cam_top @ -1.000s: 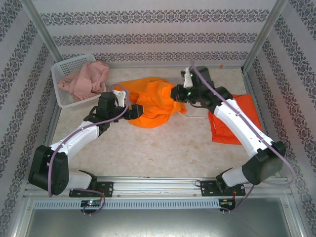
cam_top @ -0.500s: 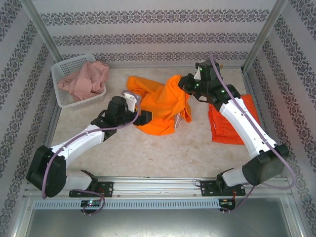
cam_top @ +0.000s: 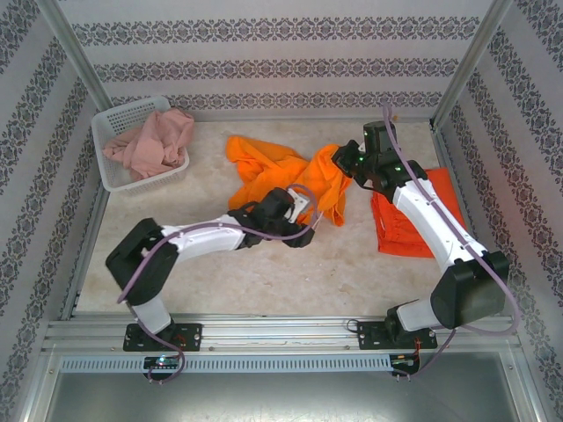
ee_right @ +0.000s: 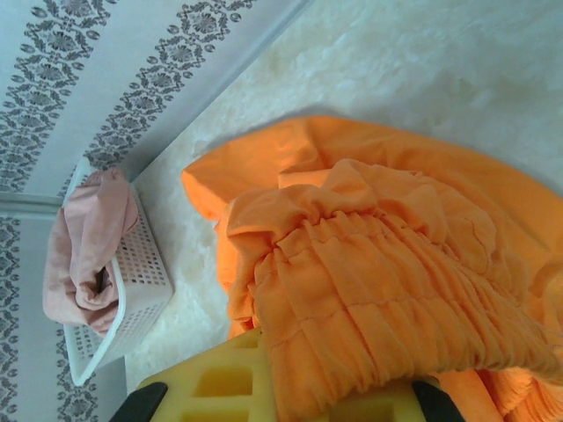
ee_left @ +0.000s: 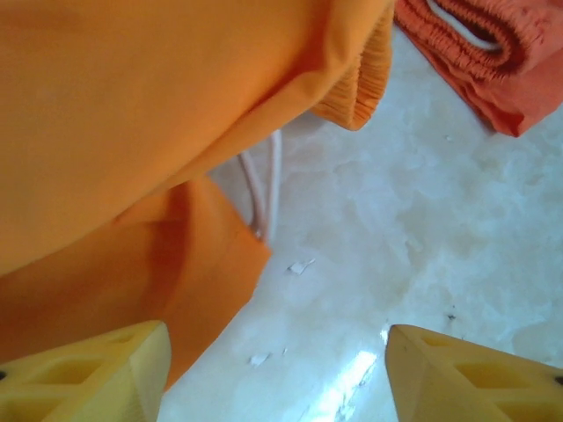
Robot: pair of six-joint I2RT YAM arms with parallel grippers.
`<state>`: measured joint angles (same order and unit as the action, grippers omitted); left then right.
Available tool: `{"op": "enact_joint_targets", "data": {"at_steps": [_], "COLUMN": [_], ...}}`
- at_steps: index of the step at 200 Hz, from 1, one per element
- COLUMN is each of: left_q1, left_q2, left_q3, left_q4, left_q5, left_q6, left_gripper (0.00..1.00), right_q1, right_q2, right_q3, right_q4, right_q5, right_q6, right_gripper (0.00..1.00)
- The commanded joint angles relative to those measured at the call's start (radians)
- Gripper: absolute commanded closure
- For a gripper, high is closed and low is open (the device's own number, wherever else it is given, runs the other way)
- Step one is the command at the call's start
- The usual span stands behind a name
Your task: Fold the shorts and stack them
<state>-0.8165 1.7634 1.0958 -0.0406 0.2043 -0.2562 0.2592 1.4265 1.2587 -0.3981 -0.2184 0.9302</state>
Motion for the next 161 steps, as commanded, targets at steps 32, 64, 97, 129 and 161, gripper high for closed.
{"op": "enact_joint_targets", "data": {"at_steps": [32, 64, 97, 129, 161], "left_q1": [-0.023, -0.02, -0.016, -0.01, -0.008], "left_q2": [0.158, 0.182, 0.206, 0.229, 0.259], "left_q3": [0.126, 0.127, 0.132, 0.124, 0.13], "left_q4": [-0.104, -0.088, -0.088, -0.101, -0.115], "left_q5": [-0.158, -0.212, -0.207, -0.213, -0.214], "left_q6": [-0.007, -0.038, -0.054, -0.069, -0.079], "left_gripper": [0.51, 0.59, 0.6, 0.49, 0.51], "right_q1": [-0.033, -0.044, -0.055, -0.064, -0.069], "right_q2": [-0.013, -0.029, -0.041, -0.05, -0.049], "right_q3": [-0.053, -0.082, -0.109, -0.129, -0.135], "right_q4": [0.07, 0.082, 0.089, 0.096, 0.098], "right_q5": [-0.024, -0.03, -0.037, -0.045, -0.053], "right_q6": [0.025, 0.027, 0.028, 0.03, 0.033], "right_gripper": [0.99, 0.99, 0.99, 0.99, 0.99]}}
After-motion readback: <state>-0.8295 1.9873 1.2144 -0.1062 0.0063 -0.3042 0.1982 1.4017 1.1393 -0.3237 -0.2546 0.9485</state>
